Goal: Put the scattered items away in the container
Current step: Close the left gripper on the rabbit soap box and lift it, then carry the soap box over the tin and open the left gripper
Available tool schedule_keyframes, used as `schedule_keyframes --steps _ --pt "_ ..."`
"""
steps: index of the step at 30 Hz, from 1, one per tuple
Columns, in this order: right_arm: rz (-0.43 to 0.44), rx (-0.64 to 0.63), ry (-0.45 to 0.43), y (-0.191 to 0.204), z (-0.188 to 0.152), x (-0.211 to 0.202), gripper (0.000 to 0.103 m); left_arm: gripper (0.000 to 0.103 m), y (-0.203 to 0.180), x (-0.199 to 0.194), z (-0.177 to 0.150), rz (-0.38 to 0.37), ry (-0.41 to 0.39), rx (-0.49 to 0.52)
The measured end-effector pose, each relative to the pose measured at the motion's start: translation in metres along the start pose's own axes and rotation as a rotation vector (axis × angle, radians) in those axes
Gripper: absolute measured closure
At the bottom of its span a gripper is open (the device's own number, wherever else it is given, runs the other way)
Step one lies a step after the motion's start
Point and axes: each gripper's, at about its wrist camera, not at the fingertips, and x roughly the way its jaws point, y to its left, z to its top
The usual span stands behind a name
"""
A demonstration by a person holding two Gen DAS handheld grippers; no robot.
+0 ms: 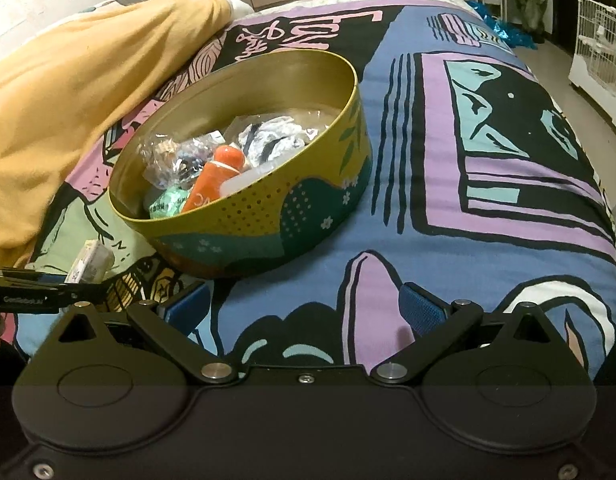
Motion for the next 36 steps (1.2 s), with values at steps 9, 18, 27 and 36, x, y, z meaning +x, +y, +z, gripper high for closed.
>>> schedule_keyframes --steps 9,18,27,36 --pt "-0.003 0.004 0.012 -0.001 0.000 0.000 0.002 0.051 -0.015 -0.027 0.007 0.008 -0.063 -0.028" --pt "0.000 0.000 0.015 0.000 -0.001 0.000 0.002 0.051 -0.040 -0.067 0.050 -0.025 -0.187 0.013" --pt "0.005 0.004 0.020 0.000 -0.001 0.001 0.002 0.051 -0.069 -0.079 0.084 -0.035 -0.235 0.089" --pt "0.008 0.006 0.023 0.000 -0.001 0.002 0.002 0.051 -0.091 -0.063 0.116 0.007 -0.233 0.150"
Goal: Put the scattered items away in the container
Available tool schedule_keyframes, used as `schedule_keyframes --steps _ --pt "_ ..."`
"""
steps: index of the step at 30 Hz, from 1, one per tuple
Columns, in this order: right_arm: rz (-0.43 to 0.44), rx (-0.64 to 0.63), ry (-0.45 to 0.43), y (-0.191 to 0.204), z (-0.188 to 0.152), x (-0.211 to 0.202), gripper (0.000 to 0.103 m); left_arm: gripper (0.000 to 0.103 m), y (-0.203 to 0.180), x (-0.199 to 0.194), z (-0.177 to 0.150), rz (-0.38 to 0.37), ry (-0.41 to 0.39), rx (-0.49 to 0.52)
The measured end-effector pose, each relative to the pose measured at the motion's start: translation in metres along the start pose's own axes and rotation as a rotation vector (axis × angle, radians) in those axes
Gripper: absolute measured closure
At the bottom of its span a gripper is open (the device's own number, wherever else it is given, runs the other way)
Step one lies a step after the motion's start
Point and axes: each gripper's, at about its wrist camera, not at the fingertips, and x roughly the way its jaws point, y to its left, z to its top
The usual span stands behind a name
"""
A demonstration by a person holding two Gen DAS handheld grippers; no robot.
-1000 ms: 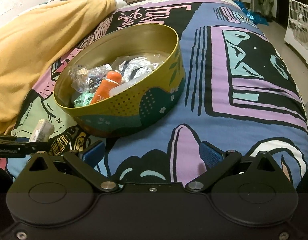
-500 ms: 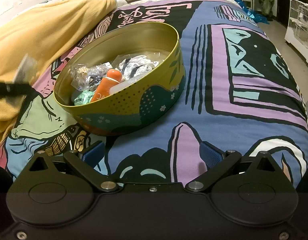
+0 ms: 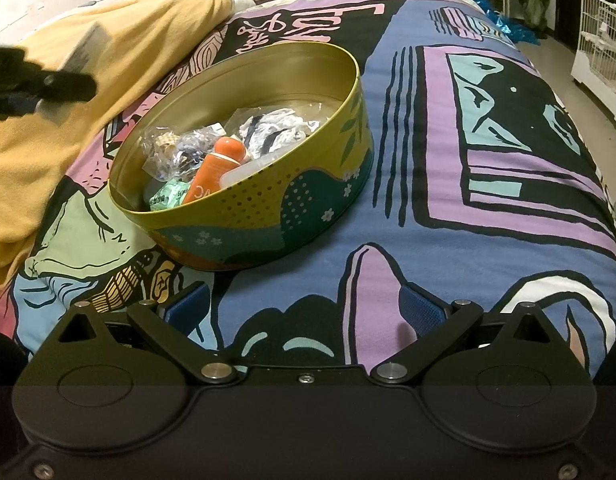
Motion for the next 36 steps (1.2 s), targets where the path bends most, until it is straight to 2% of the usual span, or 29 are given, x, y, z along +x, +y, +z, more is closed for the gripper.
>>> schedule_keyframes --steps 15,17,18,19,21,24,36 --pt "0.002 0.022 0.016 -0.004 0.001 0.006 0.002 0.049 -0.010 0.045 0.040 0.072 0.001 0.008" --pt "0.000 0.024 0.019 -0.004 0.001 0.007 0.002 0.024 -0.010 0.049 0.042 0.080 -0.005 0.003" --pt "0.000 0.026 0.019 -0.004 0.001 0.007 0.002 0.016 -0.009 0.051 0.042 0.096 -0.005 0.005" --pt "0.000 0.027 0.019 -0.004 0.001 0.007 0.002 0.001 -0.010 0.052 0.042 0.116 -0.011 0.009" --pt "0.000 0.029 0.019 -0.005 0.001 0.007 0.002 0.000 -0.009 0.049 0.039 0.143 -0.038 0.008" --pt "0.000 0.031 0.021 -0.005 0.001 0.008 0.002 0.000 -0.003 0.048 0.034 0.100 -0.013 -0.006" --pt "-0.002 0.044 0.028 -0.006 0.000 0.010 0.002 0.000 0.020 0.041 -0.014 0.088 0.036 -0.076"
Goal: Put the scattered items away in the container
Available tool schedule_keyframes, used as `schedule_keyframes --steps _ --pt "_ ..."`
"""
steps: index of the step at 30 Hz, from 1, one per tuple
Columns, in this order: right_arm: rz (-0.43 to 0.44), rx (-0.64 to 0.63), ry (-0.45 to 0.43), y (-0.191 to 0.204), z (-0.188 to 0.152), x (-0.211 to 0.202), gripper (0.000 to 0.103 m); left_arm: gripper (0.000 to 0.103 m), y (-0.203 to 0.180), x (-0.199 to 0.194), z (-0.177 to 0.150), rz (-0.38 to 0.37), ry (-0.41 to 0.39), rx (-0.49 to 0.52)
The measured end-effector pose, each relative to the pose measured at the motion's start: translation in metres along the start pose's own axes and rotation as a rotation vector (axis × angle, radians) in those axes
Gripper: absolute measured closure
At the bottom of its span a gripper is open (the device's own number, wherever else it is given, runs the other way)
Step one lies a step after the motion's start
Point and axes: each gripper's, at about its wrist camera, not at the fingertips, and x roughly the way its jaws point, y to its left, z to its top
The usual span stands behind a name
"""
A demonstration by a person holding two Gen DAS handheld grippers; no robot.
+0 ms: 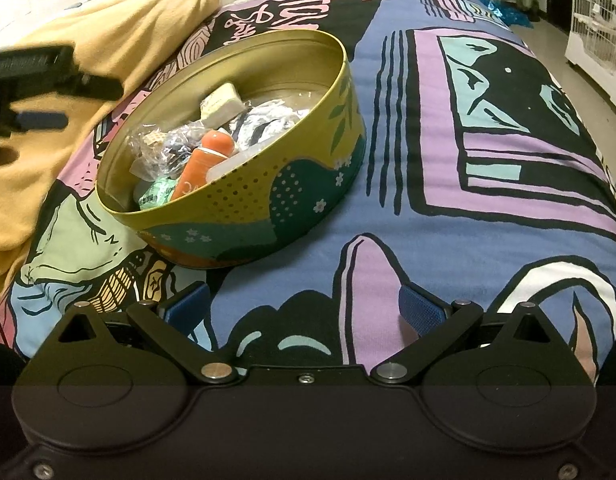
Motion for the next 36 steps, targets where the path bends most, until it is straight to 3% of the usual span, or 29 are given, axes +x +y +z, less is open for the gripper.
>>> schedule_keyframes --steps 21,36 --pt "-0.003 -0.005 -0.064 0.005 0.001 -0.007 0.000 0.000 0.011 -0.015 -0.086 0.009 0.019 0.048" --pt "-0.019 -0.027 -0.052 0.009 -0.001 -0.003 0.000 0.000 0.021 -0.011 -0.114 0.066 0.045 0.016"
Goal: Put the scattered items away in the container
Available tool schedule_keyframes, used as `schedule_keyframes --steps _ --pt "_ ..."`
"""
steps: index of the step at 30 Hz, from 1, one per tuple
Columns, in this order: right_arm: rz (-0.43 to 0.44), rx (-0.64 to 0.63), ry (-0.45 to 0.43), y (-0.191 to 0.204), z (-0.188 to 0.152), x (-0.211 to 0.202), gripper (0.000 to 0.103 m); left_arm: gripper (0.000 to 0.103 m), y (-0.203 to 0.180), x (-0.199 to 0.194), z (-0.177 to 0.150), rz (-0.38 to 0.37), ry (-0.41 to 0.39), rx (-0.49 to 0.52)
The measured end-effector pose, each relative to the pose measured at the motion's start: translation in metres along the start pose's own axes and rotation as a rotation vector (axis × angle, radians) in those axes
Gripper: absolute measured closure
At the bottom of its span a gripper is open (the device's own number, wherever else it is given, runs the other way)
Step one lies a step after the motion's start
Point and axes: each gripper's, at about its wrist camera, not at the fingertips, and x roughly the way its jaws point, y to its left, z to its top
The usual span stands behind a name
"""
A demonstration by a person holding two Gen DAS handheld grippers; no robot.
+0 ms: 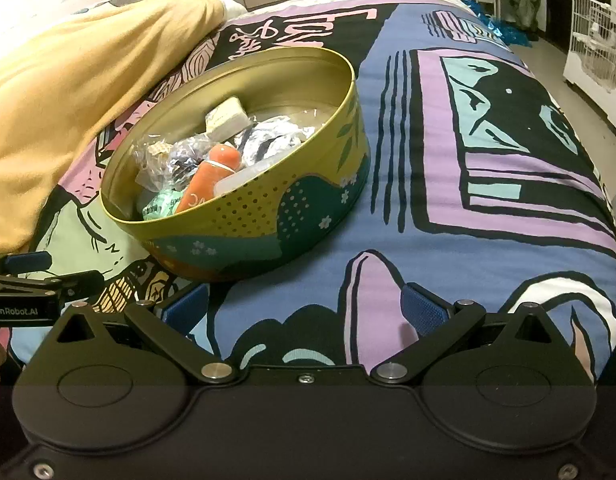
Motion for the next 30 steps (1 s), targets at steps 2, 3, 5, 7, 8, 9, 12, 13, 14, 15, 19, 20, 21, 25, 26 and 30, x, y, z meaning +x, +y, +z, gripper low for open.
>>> schedule_keyframes --steps 2,3,5,7,8,9,12,13,14,15,19,20,21,25,26,30 --pt "0.001 -0.001 0.001 0.000 -0.001 0.000 0.000 0.000 0.001 0.000 -0.001 0.002 0.000 -0.002" --pt "0.001 -0.003 0.000 0.000 -0.001 0.000 0.000 0.000 0.001 0.000 -0.001 0.005 -0.001 -0.001" --pt "-0.002 -0.008 -0.001 0.001 -0.001 0.001 0.000 0.000 0.002 0.000 -0.001 0.004 -0.002 -0.004" --pt "-0.007 -0.017 0.001 0.002 -0.002 0.001 0.000 0.000 0.004 0.001 -0.002 0.002 -0.002 -0.009" --pt "-0.010 -0.024 0.002 0.003 -0.003 0.002 0.000 0.000 0.004 0.001 -0.003 0.002 -0.001 -0.010" --pt "-0.013 -0.030 0.004 0.004 -0.003 0.002 0.000 0.000 0.005 0.002 -0.004 0.002 0.000 -0.012" --pt "-0.023 -0.045 0.010 0.005 -0.005 0.004 0.000 0.000 0.007 0.004 -0.007 0.000 -0.001 -0.021" --pt "-0.026 -0.048 0.011 0.006 -0.005 0.004 0.000 0.000 0.009 0.004 -0.009 -0.003 -0.003 -0.024" --pt "-0.029 -0.051 0.011 0.006 -0.006 0.004 0.000 0.000 0.010 0.004 -0.011 -0.005 -0.007 -0.025" --pt "-0.034 -0.054 0.012 0.006 -0.006 0.005 0.000 0.000 0.011 0.005 -0.014 -0.007 -0.019 -0.024" --pt "-0.056 -0.064 0.019 0.007 -0.008 0.005 0.000 0.000 0.021 0.004 -0.026 -0.031 -0.070 -0.041" --pt "-0.062 -0.068 0.021 0.008 -0.009 0.005 0.000 0.000 0.023 0.004 -0.030 -0.033 -0.077 -0.042" --pt "-0.068 -0.072 0.021 0.008 -0.009 0.005 0.000 0.000 0.025 0.005 -0.034 -0.036 -0.079 -0.038" --pt "-0.082 -0.089 0.018 0.011 -0.011 0.004 0.000 0.000 0.028 0.004 -0.033 -0.059 -0.108 -0.057" --pt "-0.084 -0.092 0.019 0.011 -0.011 0.004 0.000 0.000 0.027 0.004 -0.033 -0.061 -0.119 -0.058" --pt "-0.092 -0.073 0.023 0.008 -0.012 0.005 0.000 0.000 0.024 0.005 -0.035 -0.065 -0.118 -0.047"
